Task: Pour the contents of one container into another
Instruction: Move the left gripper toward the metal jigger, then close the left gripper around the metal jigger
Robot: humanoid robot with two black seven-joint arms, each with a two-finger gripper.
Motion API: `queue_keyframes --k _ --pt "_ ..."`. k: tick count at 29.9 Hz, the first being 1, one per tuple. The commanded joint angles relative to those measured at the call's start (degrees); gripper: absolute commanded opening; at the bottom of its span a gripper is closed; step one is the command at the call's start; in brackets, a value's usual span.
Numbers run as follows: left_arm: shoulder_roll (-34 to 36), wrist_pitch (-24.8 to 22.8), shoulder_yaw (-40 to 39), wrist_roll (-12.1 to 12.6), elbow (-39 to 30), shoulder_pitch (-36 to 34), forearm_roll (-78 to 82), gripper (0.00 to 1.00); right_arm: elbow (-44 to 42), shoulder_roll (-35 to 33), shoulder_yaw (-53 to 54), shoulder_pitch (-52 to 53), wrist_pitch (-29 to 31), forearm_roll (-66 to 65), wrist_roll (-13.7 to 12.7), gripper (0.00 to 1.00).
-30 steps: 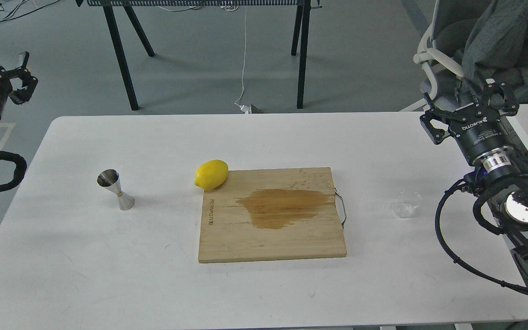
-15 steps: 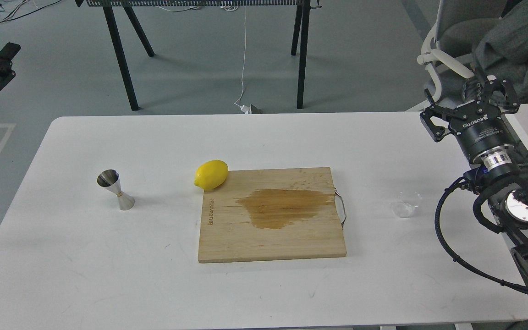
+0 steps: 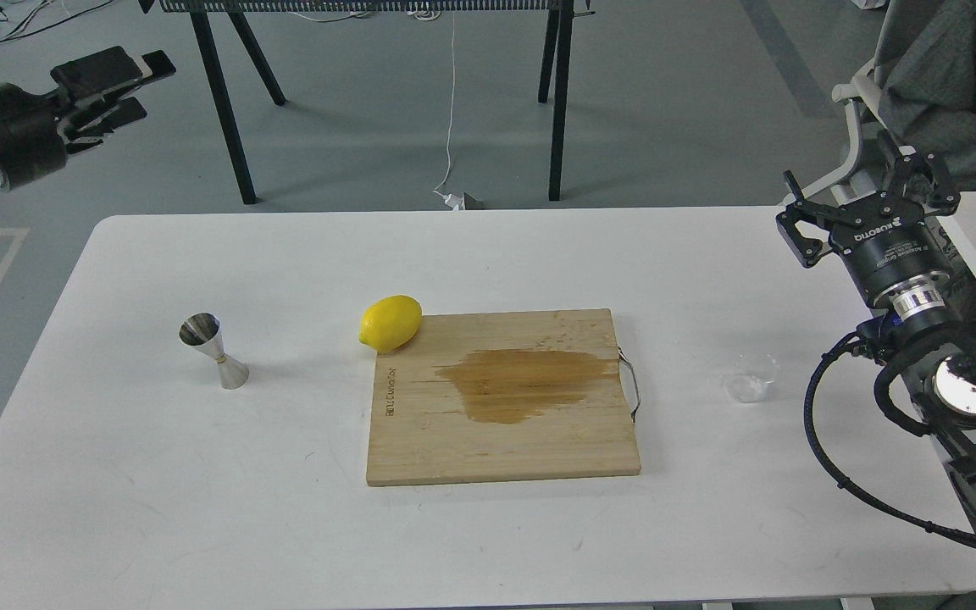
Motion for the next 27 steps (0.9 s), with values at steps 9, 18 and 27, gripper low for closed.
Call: queue_keyframes --k 9,18,27 --pt "-0.7 30.3 4.2 0.0 -2.4 9.1 2.6 1.00 -1.0 0.0 -0.4 -0.7 0.0 0.0 0.0 0.99" --pt "-1.0 40.9 3.8 0.0 -6.9 17.4 7.5 1.00 -1.0 0.0 -0.5 -0.8 0.0 0.0 0.0 0.99" --pt "-2.6 44.9 3.5 0.0 -8.4 22.2 14.9 1.00 -1.3 0.1 -0.7 -1.0 0.0 0.0 0.0 0.99"
